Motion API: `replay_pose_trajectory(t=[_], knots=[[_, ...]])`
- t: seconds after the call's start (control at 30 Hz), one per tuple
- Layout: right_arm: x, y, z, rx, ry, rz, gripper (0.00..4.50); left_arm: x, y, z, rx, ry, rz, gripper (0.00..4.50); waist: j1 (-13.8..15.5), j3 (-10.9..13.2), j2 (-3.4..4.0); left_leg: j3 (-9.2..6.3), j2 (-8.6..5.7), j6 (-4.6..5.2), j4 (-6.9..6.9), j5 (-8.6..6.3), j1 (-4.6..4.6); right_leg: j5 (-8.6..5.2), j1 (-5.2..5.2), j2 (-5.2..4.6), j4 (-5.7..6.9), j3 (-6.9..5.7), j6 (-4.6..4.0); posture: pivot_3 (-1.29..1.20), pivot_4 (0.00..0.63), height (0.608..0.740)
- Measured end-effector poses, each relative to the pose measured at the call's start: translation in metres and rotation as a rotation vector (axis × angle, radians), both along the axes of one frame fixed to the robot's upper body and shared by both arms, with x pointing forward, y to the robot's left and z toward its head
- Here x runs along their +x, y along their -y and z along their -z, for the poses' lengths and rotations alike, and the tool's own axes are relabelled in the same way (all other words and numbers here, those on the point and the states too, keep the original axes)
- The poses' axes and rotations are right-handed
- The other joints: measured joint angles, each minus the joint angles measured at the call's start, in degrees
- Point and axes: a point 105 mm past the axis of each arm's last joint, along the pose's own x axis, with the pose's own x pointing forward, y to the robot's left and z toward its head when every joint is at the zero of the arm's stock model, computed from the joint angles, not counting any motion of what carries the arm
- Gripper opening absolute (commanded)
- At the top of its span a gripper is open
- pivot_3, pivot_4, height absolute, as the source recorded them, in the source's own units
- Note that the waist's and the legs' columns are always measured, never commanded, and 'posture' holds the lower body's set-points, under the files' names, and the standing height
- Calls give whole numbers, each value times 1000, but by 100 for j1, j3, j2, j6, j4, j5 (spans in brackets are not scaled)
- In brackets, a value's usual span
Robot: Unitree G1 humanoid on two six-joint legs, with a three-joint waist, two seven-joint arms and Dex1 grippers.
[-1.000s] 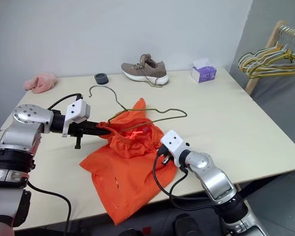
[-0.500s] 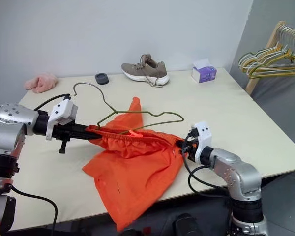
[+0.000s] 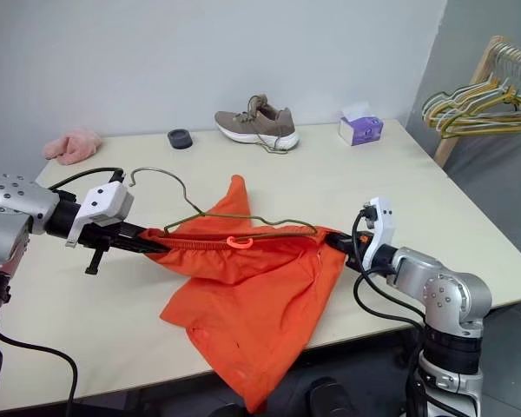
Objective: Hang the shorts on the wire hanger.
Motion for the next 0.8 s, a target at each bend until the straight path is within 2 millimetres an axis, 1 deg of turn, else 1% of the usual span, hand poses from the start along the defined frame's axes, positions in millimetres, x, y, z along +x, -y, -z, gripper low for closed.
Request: replay_pose_trajectory(t=[0.27,0.37,0.57,0.8], knots=[[-4,-4,-2,6,-13,-18,13,9,-14,1,83,63,-6,0,-6,1,2,6,2,0,-1,0,0,0,-2,2,-1,4,1,-258,49,740],[-5,-4,-2,10,-14,-25,13,13,-16,4,100,76,-5,0,-4,1,2,7,1,0,-1,0,-1,0,-1,2,-2,4,1,-261,49,740],[-6,-3,-5,11,-12,-33,13,24,-19,-1,119,148,-26,0,-9,1,1,10,2,1,-1,0,0,-1,-2,2,-2,7,1,-261,50,740],[-7,-3,-7,12,-8,-40,13,29,-24,1,142,177,-40,0,-11,1,1,11,3,1,-1,-1,-1,-1,-2,2,-2,9,1,-263,51,740]])
